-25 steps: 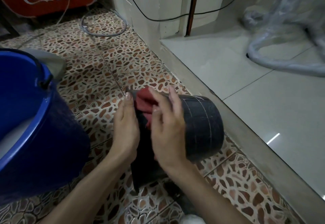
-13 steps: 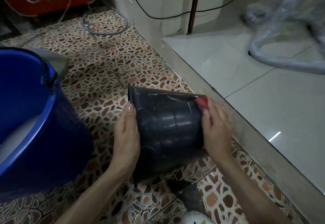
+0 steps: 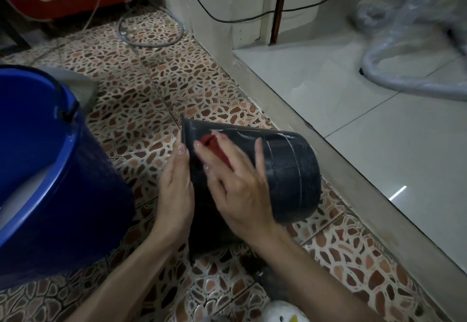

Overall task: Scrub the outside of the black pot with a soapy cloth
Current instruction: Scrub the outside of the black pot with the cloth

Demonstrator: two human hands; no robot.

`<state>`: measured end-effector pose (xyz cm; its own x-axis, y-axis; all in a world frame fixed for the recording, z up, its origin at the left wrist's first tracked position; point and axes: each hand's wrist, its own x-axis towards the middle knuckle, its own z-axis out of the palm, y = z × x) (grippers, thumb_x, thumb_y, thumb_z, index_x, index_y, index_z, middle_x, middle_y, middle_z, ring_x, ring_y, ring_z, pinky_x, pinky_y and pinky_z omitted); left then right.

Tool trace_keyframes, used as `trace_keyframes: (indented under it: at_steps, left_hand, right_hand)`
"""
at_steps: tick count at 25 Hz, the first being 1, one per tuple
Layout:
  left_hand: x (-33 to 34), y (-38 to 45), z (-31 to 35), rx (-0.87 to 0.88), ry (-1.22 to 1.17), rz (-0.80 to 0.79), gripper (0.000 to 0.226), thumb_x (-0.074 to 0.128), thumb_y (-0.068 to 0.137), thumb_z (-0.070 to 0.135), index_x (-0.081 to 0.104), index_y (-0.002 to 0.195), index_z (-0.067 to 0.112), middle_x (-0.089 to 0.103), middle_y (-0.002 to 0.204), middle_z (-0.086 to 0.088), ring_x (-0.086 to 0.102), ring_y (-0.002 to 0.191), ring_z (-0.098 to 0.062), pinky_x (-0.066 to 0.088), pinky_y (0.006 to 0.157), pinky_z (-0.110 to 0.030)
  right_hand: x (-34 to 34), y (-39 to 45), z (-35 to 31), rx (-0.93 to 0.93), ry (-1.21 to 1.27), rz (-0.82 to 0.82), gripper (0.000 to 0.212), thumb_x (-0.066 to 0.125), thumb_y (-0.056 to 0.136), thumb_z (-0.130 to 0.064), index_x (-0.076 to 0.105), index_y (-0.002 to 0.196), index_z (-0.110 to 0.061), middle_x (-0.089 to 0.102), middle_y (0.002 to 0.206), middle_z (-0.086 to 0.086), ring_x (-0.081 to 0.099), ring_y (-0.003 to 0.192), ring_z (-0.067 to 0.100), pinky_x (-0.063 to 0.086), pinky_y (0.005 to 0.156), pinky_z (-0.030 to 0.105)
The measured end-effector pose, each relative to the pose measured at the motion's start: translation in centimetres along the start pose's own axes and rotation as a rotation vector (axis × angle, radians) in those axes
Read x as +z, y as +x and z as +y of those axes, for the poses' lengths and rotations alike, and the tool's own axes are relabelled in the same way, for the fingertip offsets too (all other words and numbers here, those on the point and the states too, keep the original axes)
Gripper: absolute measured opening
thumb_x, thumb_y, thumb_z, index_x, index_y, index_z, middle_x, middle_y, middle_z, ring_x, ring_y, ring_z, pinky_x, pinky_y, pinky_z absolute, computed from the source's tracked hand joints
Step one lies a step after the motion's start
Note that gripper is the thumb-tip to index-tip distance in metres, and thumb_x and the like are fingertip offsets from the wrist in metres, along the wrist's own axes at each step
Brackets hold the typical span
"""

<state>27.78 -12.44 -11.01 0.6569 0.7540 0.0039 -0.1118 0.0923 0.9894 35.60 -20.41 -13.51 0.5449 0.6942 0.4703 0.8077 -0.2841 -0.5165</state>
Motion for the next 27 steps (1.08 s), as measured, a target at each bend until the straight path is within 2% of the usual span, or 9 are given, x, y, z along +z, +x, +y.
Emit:
trace_keyframes:
  at_steps: [5, 7, 9, 12, 14, 17, 20, 23, 27]
  left_hand:
    - [0.0, -1.1, 0.1, -0.001, 0.157, 0.042, 0.045, 0.028, 0.109, 0.023, 0.034, 0.154, 0.02, 0.045, 0.153, 0.014, 0.042, 0.136, 0.009, 0.037, 0.108, -0.01]
    - [0.2, -1.4, 0.8, -0.009, 0.311, 0.095, 0.046, 0.029, 0.109, 0.028, 0.031, 0.155, 0.03, 0.044, 0.148, 0.024, 0.042, 0.131, 0.015, 0.037, 0.105, -0.007]
    - [0.6, -0.4, 1.8, -0.084, 0.401, 0.103, 0.048, 0.027, 0.108, 0.032, 0.024, 0.155, 0.037, 0.046, 0.134, 0.028, 0.046, 0.126, 0.005, 0.036, 0.109, -0.022]
    - [1.0, 2.5, 1.7, -0.157, 0.385, 0.112, 0.051, 0.025, 0.107, 0.042, 0.028, 0.156, 0.027, 0.04, 0.149, 0.017, 0.036, 0.14, -0.008, 0.026, 0.119, -0.037]
    - [1.3, 2.8, 1.4, -0.071, 0.29, 0.122, 0.055, 0.026, 0.105, 0.05, 0.05, 0.142, 0.017, 0.055, 0.145, -0.002, 0.049, 0.136, -0.017, 0.036, 0.116, -0.044]
    - [1.3, 0.6, 0.8, 0.004, 0.177, 0.059, 0.048, 0.027, 0.106, 0.043, 0.058, 0.136, 0.021, 0.068, 0.128, 0.01, 0.06, 0.123, -0.004, 0.046, 0.106, -0.026]
    - [0.7, -1.1, 0.0, 0.116, 0.227, 0.049, 0.048, 0.029, 0.105, 0.033, 0.041, 0.15, 0.02, 0.05, 0.137, 0.033, 0.043, 0.132, 0.016, 0.035, 0.105, -0.006]
    - [0.5, -1.7, -0.7, 0.163, 0.268, 0.063, 0.049, 0.034, 0.105, 0.025, 0.035, 0.153, 0.014, 0.042, 0.147, 0.023, 0.038, 0.136, 0.015, 0.034, 0.108, -0.008]
    - [0.5, -3.1, -1.4, 0.134, 0.276, 0.104, 0.05, 0.038, 0.104, 0.022, 0.034, 0.153, 0.017, 0.037, 0.145, 0.033, 0.033, 0.135, 0.02, 0.033, 0.107, -0.005]
  right_hand:
    - [-2.4, 0.0, 6.9, 0.34, -0.141, 0.036, 0.037, 0.037, 0.103, -0.038, 0.05, 0.137, -0.039, 0.042, 0.148, -0.007, 0.031, 0.135, 0.006, 0.004, 0.12, 0.057]
    - [-4.4, -1.5, 10.1, 0.539, -0.076, 0.046, 0.038, 0.037, 0.103, -0.037, 0.048, 0.14, -0.038, 0.036, 0.153, -0.006, 0.022, 0.144, 0.019, 0.012, 0.118, 0.06]
    - [-5.9, -2.3, 11.2, 0.643, 0.07, 0.15, 0.039, 0.04, 0.103, -0.03, 0.05, 0.141, -0.03, 0.041, 0.152, 0.001, 0.033, 0.141, 0.024, 0.03, 0.115, 0.055]
    - [-5.5, -2.6, 7.0, 0.471, 0.191, 0.285, 0.037, 0.043, 0.103, -0.026, 0.051, 0.138, -0.024, 0.049, 0.145, 0.003, 0.049, 0.13, 0.022, 0.046, 0.105, 0.039]
    - [-3.6, -3.2, 3.1, 0.17, 0.225, 0.154, 0.032, 0.046, 0.102, -0.021, 0.052, 0.134, -0.019, 0.05, 0.145, 0.001, 0.05, 0.132, 0.024, 0.043, 0.108, 0.048]
    - [-1.1, -1.7, 0.6, -0.055, 0.225, 0.023, 0.029, 0.049, 0.1, -0.013, 0.061, 0.126, -0.011, 0.05, 0.145, 0.006, 0.044, 0.138, 0.016, 0.024, 0.121, 0.045]
    - [-0.5, 1.4, -0.1, -0.017, 0.142, -0.018, 0.033, 0.044, 0.102, -0.023, 0.059, 0.13, -0.014, 0.051, 0.146, 0.004, 0.045, 0.137, 0.012, 0.013, 0.122, 0.048]
    - [-0.2, 1.8, 0.7, 0.019, 0.005, -0.002, 0.039, 0.042, 0.102, -0.034, 0.055, 0.136, -0.02, 0.055, 0.142, 0.001, 0.048, 0.134, 0.009, 0.009, 0.119, 0.057]
    - [-2.3, -0.8, 5.4, 0.252, -0.102, 0.076, 0.039, 0.039, 0.103, -0.038, 0.051, 0.139, -0.026, 0.053, 0.141, -0.003, 0.044, 0.133, 0.011, 0.003, 0.121, 0.056]
